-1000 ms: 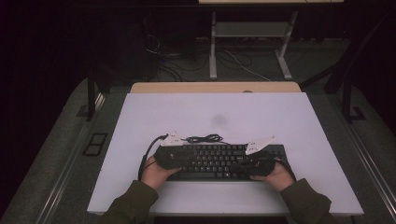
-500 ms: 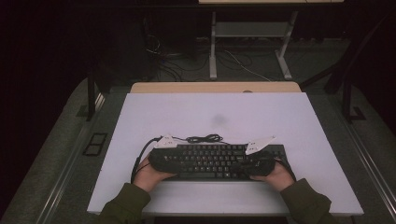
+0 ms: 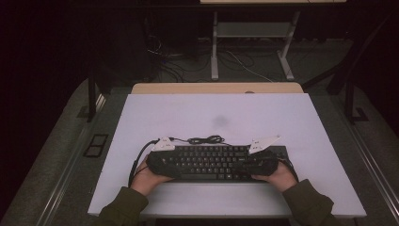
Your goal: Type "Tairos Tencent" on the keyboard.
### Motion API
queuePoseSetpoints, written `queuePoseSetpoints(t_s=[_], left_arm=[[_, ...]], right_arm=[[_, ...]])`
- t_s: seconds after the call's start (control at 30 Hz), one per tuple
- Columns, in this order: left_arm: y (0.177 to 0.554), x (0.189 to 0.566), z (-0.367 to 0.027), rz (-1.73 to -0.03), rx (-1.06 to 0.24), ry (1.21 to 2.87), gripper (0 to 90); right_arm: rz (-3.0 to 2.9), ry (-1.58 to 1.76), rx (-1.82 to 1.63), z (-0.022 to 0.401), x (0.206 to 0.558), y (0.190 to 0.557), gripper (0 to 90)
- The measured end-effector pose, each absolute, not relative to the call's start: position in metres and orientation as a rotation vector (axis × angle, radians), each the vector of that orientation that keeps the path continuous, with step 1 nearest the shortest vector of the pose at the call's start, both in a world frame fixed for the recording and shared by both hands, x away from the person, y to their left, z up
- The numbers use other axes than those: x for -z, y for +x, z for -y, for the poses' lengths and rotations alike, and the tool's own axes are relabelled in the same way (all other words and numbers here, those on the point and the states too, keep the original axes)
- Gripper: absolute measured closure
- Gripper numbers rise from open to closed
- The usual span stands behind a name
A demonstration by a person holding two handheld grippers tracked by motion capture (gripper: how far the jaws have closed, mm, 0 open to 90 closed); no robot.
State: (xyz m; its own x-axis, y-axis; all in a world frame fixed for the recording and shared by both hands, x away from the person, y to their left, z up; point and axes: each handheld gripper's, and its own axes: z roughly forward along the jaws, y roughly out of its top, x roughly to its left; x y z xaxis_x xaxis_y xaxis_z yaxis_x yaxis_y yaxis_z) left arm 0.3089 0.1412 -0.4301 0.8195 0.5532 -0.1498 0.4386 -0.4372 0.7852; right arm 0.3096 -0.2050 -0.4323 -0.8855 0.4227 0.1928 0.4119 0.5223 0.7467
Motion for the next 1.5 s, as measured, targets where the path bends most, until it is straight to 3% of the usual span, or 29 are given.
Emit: queuePoseSetpoints(t_s=[0.1,0.4,0.7,1.07,1.5], left_arm=[[0.309,0.43,-0.141,-0.73,-0.159,2.1,19.3],[0.308,0.431,-0.141,-0.752,-0.173,2.083,20.4],[0.309,0.431,-0.144,-0.763,-0.189,2.08,27.7],[0.312,0.43,-0.148,-0.784,-0.208,2.067,43.8],[0.316,0.43,-0.149,-0.812,-0.24,2.067,74.7]], right_arm=[[-2.72,0.761,-1.358,0.205,0.432,0.312,83.5],[-2.67,0.838,-1.415,0.201,0.431,0.317,57.2],[-2.639,0.871,-1.466,0.193,0.431,0.324,40.7],[-2.608,0.891,-1.511,0.183,0.427,0.334,35.0],[-2.602,0.889,-1.536,0.169,0.427,0.343,34.2]])
